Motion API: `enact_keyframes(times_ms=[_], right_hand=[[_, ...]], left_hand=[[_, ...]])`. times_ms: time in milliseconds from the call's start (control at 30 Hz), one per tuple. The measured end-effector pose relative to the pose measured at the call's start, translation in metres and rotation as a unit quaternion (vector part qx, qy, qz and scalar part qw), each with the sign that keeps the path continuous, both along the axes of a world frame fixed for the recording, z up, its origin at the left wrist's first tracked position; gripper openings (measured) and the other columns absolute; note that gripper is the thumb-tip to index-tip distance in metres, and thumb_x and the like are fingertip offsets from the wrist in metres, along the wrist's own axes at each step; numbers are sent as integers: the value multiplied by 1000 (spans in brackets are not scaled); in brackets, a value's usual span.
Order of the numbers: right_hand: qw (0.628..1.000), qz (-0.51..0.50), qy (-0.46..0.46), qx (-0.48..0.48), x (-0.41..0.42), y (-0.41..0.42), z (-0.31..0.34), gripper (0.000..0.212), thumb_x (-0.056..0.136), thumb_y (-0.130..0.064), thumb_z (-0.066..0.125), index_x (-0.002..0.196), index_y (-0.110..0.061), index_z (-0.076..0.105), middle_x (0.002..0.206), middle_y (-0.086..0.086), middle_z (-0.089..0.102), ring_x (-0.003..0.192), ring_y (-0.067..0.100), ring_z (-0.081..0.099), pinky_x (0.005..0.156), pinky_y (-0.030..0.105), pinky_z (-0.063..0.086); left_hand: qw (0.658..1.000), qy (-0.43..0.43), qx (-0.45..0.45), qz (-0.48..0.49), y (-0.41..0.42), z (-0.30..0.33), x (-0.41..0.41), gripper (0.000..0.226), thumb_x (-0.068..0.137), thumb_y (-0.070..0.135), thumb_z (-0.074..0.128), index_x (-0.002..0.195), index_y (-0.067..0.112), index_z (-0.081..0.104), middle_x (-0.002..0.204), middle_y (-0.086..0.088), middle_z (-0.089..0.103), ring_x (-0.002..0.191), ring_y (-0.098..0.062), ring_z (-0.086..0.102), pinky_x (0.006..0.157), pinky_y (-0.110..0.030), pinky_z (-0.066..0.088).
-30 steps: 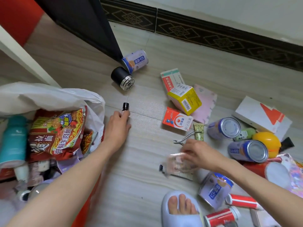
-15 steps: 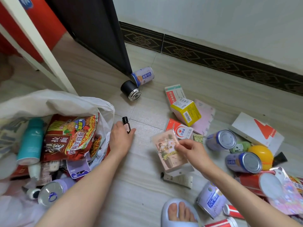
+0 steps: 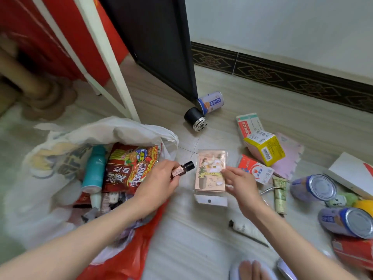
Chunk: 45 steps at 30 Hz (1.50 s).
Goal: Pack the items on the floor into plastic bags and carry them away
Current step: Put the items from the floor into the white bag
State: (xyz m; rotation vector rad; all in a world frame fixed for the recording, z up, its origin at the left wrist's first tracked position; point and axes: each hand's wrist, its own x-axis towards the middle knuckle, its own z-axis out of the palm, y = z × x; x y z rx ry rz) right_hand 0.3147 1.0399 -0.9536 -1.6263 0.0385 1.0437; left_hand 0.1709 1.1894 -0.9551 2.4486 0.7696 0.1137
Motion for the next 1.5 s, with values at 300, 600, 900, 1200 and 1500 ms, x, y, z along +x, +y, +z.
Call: enact_keyframes(times_ms=[300,600,900,1200,1500], right_hand=[[982,139,-126,8,-76,90,43,19,88,-12,49,80,-15,66,77,0,65,72,14,60,65,27,49],[946,202,-253,18,-114,161,18,33,87,-9,50,119,-12,54,112,4,60,105,21,57,95,33,45],[784,417,-460,5,-113,141,4,37,91,-16,45,126,-1,46,132,16,47,125,30,36,109,35,23],[830,302,-462,-80,-46,-1,8,43,91,-18,50,133,-7,44,138,10,44,130,24,39,101,9,12],[860,203,-363,-297,-4,-227,-20,43,81,-20,58,121,-5,55,121,13,56,112,33,53,95,17,25]], left_hand=[[984,5,61,166,44,53,-105,22,80,8,65,102,8,62,100,-9,64,96,-26,57,82,-20,32],[964,-4,76,254,73,19,-115,18,85,0,56,101,-3,62,105,-20,60,97,-35,58,87,-25,36],[963,204,150,94,66,11,-126,80,83,47,5,136,-4,35,146,-21,31,139,-32,23,112,-49,15],[962,120,212,-121,6,26,-75,54,84,33,35,125,3,52,133,-16,51,125,-33,47,105,-39,24],[953,105,111,-263,-112,-42,14,50,69,20,68,116,11,55,120,-13,62,108,-31,61,80,-42,52]])
